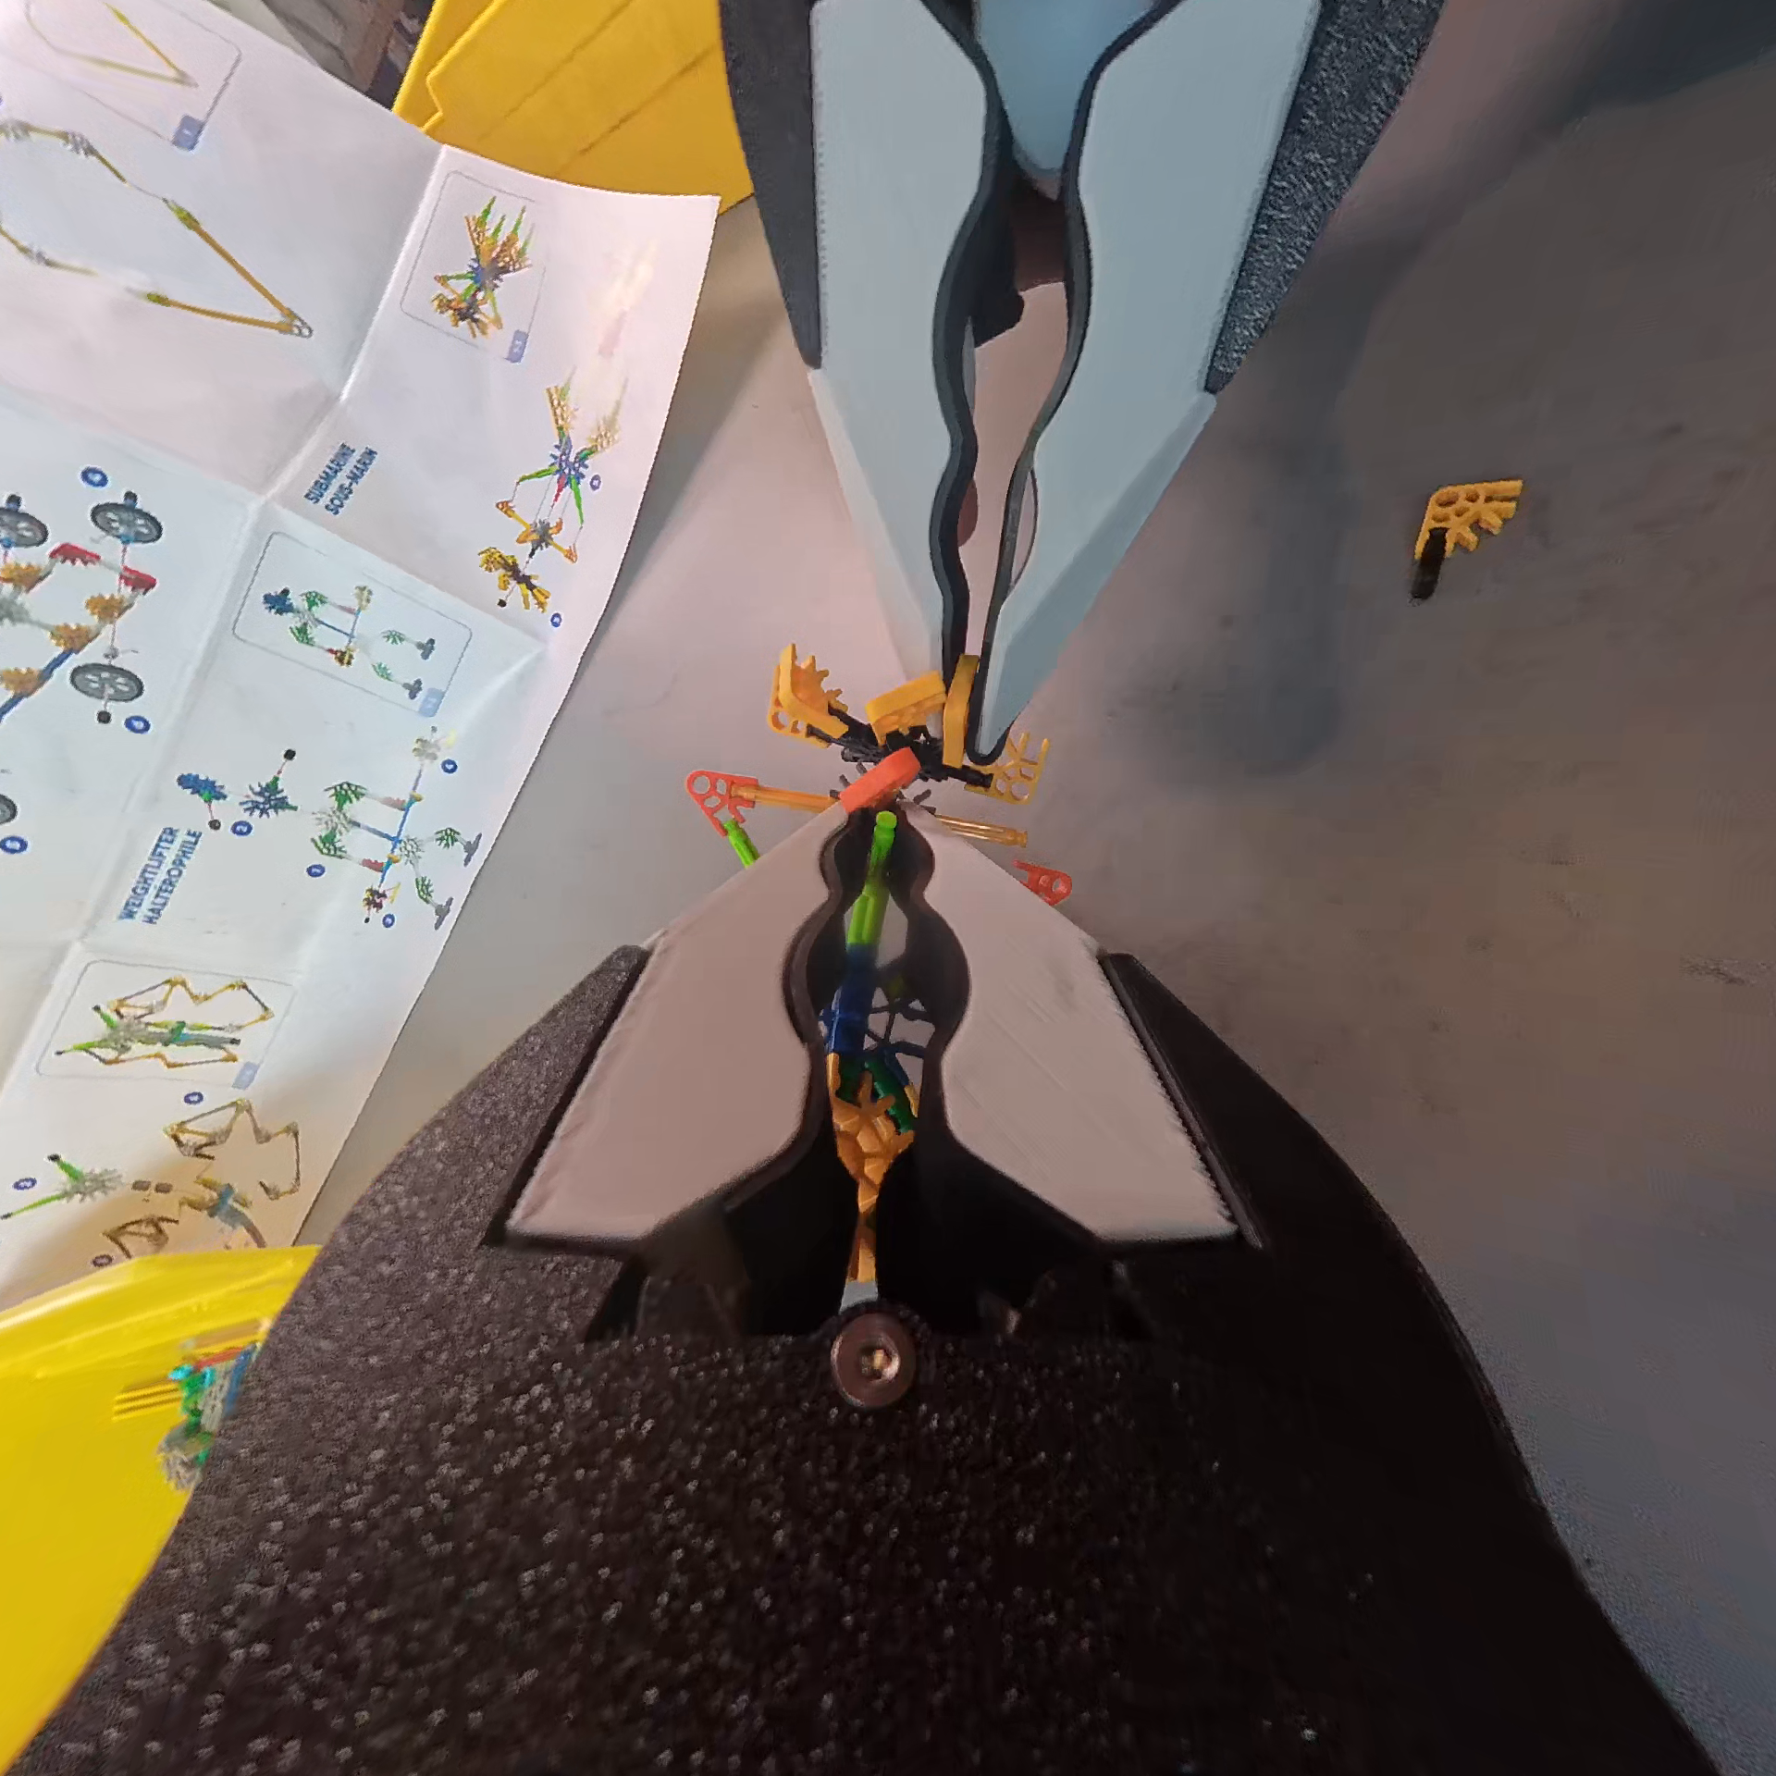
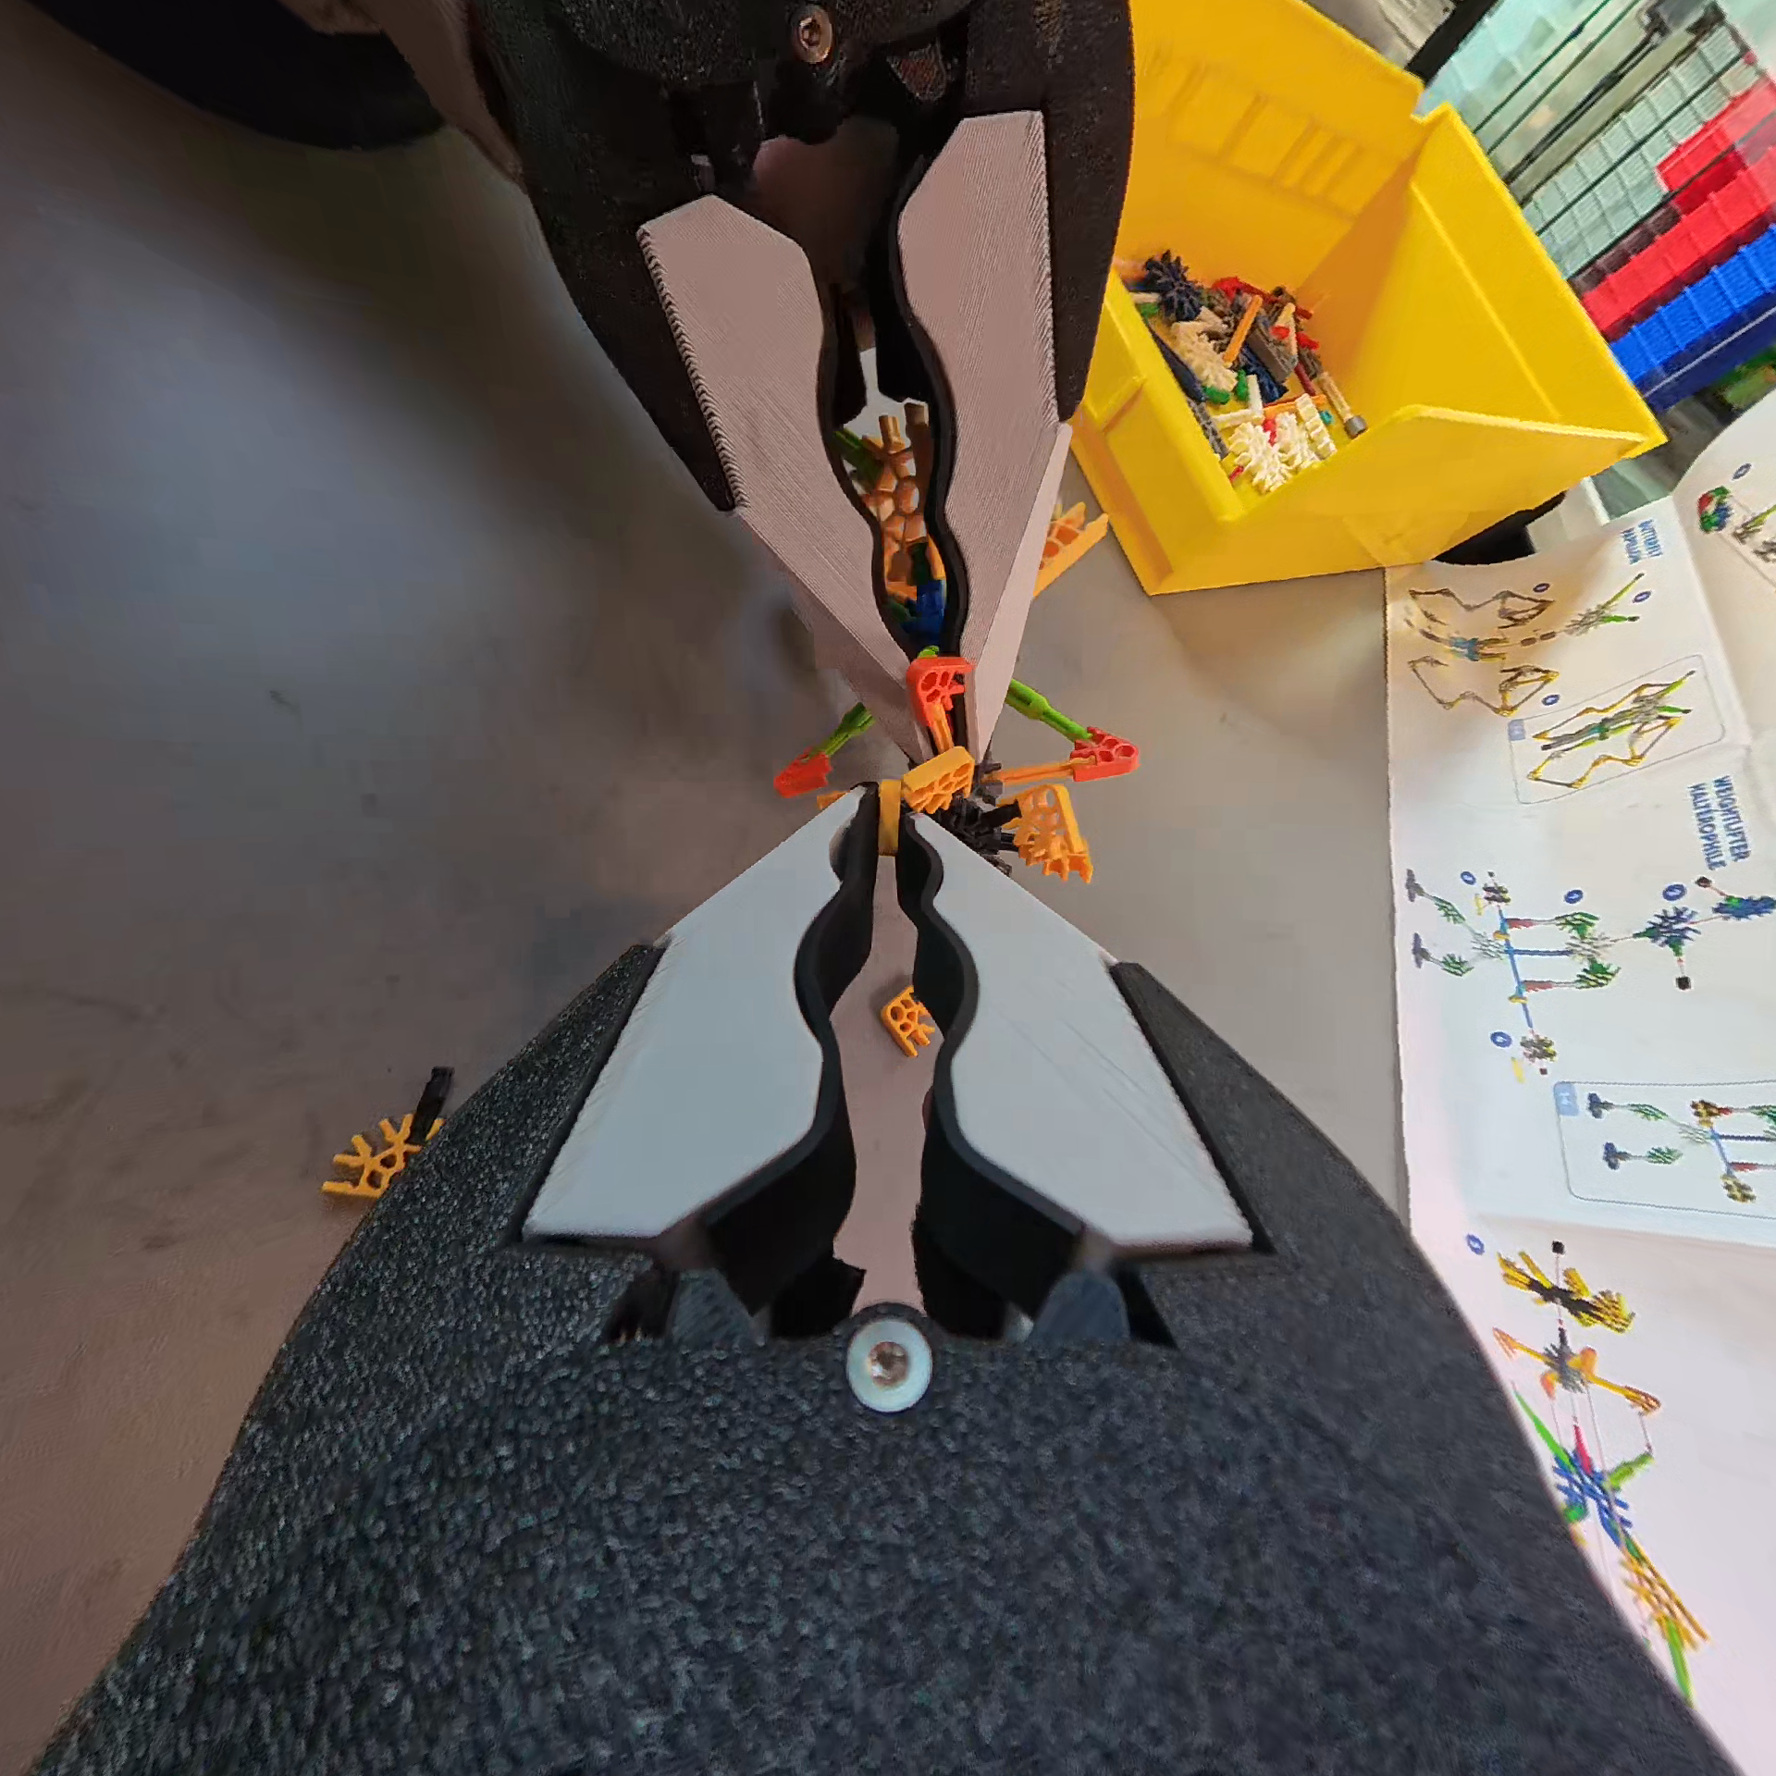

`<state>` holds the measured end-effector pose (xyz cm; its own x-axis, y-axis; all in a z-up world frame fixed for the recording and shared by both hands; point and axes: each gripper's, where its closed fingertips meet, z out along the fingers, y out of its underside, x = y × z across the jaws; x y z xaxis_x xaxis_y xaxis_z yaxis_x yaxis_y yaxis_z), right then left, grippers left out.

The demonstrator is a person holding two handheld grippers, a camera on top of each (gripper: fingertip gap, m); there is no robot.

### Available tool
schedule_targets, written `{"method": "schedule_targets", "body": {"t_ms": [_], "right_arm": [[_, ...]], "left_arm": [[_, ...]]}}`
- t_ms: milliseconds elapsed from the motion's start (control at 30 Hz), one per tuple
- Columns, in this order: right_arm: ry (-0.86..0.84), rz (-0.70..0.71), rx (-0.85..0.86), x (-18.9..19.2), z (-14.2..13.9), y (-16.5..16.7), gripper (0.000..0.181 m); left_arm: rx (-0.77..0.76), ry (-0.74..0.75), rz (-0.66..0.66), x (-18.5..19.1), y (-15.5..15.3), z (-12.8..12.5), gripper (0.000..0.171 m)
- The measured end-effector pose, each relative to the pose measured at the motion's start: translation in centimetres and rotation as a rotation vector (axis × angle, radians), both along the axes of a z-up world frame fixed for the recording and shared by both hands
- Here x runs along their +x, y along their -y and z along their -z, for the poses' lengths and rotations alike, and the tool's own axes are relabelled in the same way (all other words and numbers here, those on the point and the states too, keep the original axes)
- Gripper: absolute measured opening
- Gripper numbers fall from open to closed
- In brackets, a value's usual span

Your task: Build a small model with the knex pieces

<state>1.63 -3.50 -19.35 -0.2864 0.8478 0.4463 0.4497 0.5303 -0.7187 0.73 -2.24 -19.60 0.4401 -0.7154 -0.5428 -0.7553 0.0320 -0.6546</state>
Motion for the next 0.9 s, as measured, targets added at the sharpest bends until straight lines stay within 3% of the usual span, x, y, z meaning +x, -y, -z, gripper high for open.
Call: {"method": "schedule_targets", "body": {"t_ms": [100, 167, 200, 233, 367, 600, 733, 900], "right_arm": [[0.042, -0.04, -0.052, 0.5, 0.7, 0.7, 0.0], [0.031, -0.172, -0.134, -0.3, 0.8, 4.5, 0.0], [0.088, -0.136, 0.032, -0.4, 2.1, 3.3, 0.0], [0.104, -0.119, 0.053, 0.0, 2.1, 2.6, 0.001], [0.024, -0.099, -0.069, 0.8, -0.5, 2.3, 0.001], [0.062, -0.015, -0.018, 1.5, 1.8, -0.6, 0.003], [0.146, 0.026, -0.019, 1.6, 4.0, -1.4, 0.021], [0.01, 0.091, -0.11, 0.4, 1.1, -1.8, 0.03]], "left_arm": [[0.05, -0.032, 0.036, 0.6, -0.1, 0.1, 0.002], [0.077, -0.054, 0.021, 0.5, -1.2, 0.0, 0.001], [0.079, -0.047, 0.025, 0.5, -1.4, -0.2, 0.001], [0.074, -0.029, 0.01, 0.1, -1.6, -0.4, 0.002], [0.06, 0.056, -0.084, -2.3, -2.6, -1.0, 0.003], [0.069, 0.155, -0.157, -4.1, -3.4, -1.7, 0.003], [0.03, 0.254, -0.148, -4.0, -2.9, -2.5, 0.003], [0.023, 0.273, -0.144, -3.9, -2.5, -2.7, 0.003]]}}
